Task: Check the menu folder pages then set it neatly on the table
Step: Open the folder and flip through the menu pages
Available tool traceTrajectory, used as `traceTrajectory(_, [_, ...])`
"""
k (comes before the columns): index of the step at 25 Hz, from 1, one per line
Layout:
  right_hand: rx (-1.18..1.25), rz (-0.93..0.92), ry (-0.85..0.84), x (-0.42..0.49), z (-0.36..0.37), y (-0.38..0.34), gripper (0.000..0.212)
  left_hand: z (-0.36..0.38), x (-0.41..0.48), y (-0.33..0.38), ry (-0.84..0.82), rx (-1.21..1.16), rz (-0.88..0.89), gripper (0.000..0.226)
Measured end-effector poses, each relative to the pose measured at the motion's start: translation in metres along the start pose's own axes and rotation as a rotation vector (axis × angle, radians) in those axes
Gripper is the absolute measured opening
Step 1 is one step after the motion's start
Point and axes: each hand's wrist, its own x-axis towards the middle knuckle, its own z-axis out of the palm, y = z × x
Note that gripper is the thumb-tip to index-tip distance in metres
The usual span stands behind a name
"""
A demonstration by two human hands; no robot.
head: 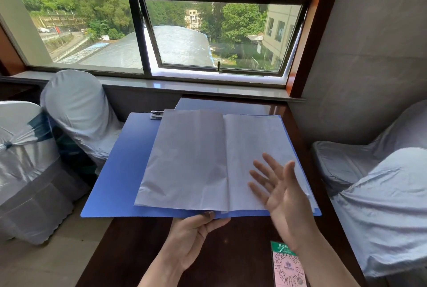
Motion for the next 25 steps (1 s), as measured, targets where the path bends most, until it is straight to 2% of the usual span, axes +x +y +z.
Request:
traceTrajectory(3, [-0.958, -0.262, 0.139, -0.012, -0.026, 0.005, 0.074, -0.004, 0.001, 0.002, 0.002, -0.017, 0.028, 0.052])
traceTrajectory(4, [-1.207, -0.342, 0.184, -0.013, -0.034, 0.009, 0.071, -0.005, 0.002, 0.002, 0.0, -0.026, 0.033, 0.051])
traceTrajectory(5, [-1.374, -0.373, 0.222, -0.015, -0.038, 0.013, 0.07, -0.005, 0.002, 0.002, -0.001, -0.036, 0.037, 0.051])
traceTrajectory(7, [-1.562, -0.321, 0.256, -0.016, -0.043, 0.019, 0.077, -0.004, 0.004, 0.001, 0.003, -0.057, 0.033, 0.05])
traceTrajectory(12, [-1.595, -0.253, 0.247, -0.009, -0.045, 0.027, 0.092, -0.002, 0.005, -0.003, 0.043, -0.104, 0.001, 0.047])
traceTrajectory(17, [-1.584, -0.216, 0.206, -0.007, -0.039, 0.033, 0.097, 0.001, 0.001, -0.006, 0.027, -0.092, 0.01, 0.049])
traceTrajectory(25, [-1.348, -0.189, 0.288, 0.002, -0.015, 0.034, 0.104, 0.0, -0.001, -0.008, 0.001, -0.1, 0.005, 0.056])
